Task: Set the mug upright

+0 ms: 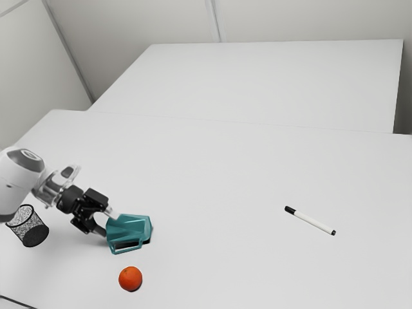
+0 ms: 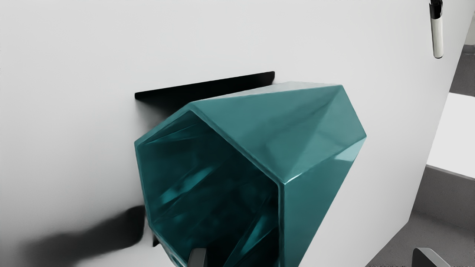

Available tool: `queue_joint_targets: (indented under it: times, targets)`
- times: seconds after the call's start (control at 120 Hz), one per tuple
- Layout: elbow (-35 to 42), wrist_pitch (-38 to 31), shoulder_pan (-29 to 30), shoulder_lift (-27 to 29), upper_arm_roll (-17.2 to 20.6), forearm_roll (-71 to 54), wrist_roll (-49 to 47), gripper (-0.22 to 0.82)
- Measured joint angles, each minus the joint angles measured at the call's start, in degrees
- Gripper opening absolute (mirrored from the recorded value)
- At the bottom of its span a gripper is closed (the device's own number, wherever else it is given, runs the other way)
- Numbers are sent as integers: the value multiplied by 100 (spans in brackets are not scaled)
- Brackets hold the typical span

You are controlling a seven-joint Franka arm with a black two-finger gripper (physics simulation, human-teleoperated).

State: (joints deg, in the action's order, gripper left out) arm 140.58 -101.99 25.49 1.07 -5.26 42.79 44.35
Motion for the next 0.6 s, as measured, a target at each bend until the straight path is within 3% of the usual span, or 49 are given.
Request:
queue_joint_targets:
  times: [0.5,0.6]
  targets:
    - [-261,361,138,-433,13,579,972,60]
    - [-267,430,-14,-460,23,669,1108,50]
